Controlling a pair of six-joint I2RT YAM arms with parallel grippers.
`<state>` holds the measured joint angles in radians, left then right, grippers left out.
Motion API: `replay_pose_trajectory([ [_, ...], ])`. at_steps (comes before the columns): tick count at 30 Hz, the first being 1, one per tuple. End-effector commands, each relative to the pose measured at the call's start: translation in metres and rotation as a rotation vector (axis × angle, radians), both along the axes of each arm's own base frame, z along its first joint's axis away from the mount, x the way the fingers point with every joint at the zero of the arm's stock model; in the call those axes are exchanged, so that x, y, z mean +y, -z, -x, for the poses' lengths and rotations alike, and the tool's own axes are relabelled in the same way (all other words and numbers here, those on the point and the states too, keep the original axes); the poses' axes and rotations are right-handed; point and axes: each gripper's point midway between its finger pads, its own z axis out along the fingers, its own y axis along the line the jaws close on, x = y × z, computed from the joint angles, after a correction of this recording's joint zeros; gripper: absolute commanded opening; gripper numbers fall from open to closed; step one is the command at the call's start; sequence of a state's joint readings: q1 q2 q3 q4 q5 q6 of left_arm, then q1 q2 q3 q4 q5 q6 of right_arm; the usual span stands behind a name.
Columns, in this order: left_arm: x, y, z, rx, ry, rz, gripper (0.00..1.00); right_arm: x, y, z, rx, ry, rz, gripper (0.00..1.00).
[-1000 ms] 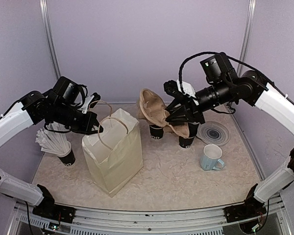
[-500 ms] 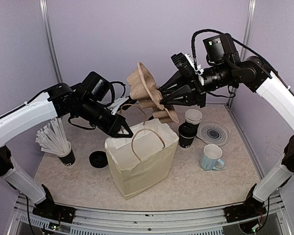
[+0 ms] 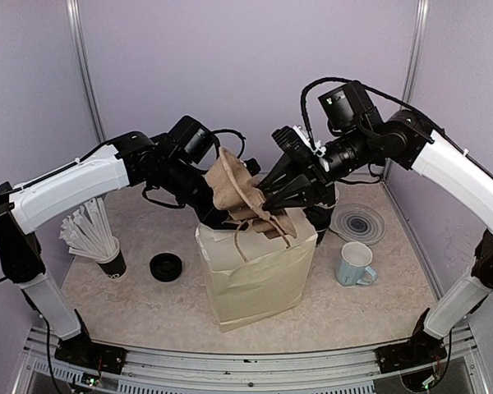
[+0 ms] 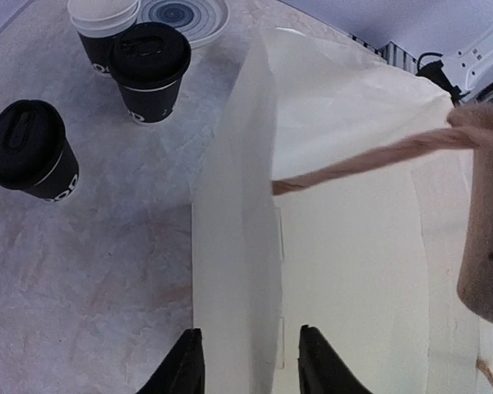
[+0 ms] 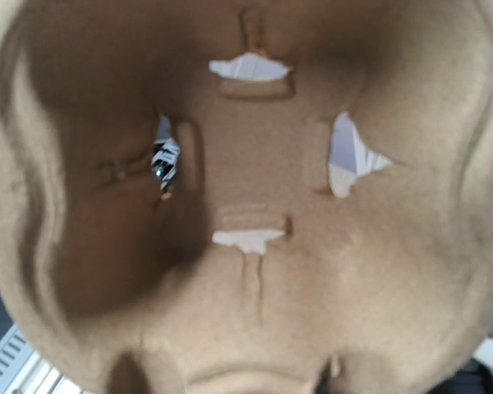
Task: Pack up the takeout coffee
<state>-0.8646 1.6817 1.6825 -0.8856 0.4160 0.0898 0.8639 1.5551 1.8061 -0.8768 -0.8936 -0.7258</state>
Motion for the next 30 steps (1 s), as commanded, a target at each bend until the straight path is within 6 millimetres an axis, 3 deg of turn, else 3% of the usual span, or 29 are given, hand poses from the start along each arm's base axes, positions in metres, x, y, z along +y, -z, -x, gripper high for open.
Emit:
replay_pose_trajectory([
  [1, -0.002, 0.002, -0.020, -0.080, -0.038, -0.033, 0.45, 0.007, 0.020, 0.002, 0.010, -0.034, 0.022, 0.19],
  [9, 0.026, -0.027, -0.050, -0.166, -0.231, 0.040, 0.66, 0.011, 0.031, 0.000, 0.025, -0.048, 0.034, 0.18],
  [13, 0.053, -0.063, -0.056, -0.230, -0.331, 0.157, 0.69, 0.012, 0.035, -0.001, 0.033, -0.051, 0.034, 0.17],
  [16, 0.074, -0.080, -0.062, -0.254, -0.411, 0.223, 0.70, 0.013, 0.032, -0.002, 0.037, -0.047, 0.028, 0.17],
  [18, 0.085, -0.094, -0.056, -0.272, -0.442, 0.279, 0.70, 0.014, 0.028, -0.004, 0.040, -0.036, 0.021, 0.16],
  [20, 0.091, -0.113, -0.036, -0.291, -0.418, 0.357, 0.70, 0.014, 0.025, -0.009, 0.044, -0.020, 0.015, 0.16],
  [24, 0.092, -0.128, 0.007, -0.323, -0.333, 0.473, 0.70, 0.015, 0.024, -0.019, 0.057, 0.009, 0.010, 0.16],
  [27, 0.084, -0.134, 0.046, -0.364, -0.226, 0.583, 0.72, 0.014, 0.025, -0.024, 0.074, 0.018, 0.007, 0.16],
  [28, 0.078, -0.122, 0.055, -0.374, -0.192, 0.598, 0.72, 0.014, 0.024, -0.025, 0.082, 0.019, 0.003, 0.16],
  [30, 0.077, -0.125, 0.071, -0.425, -0.159, 0.665, 0.73, 0.011, 0.020, -0.028, 0.092, 0.023, -0.007, 0.16],
])
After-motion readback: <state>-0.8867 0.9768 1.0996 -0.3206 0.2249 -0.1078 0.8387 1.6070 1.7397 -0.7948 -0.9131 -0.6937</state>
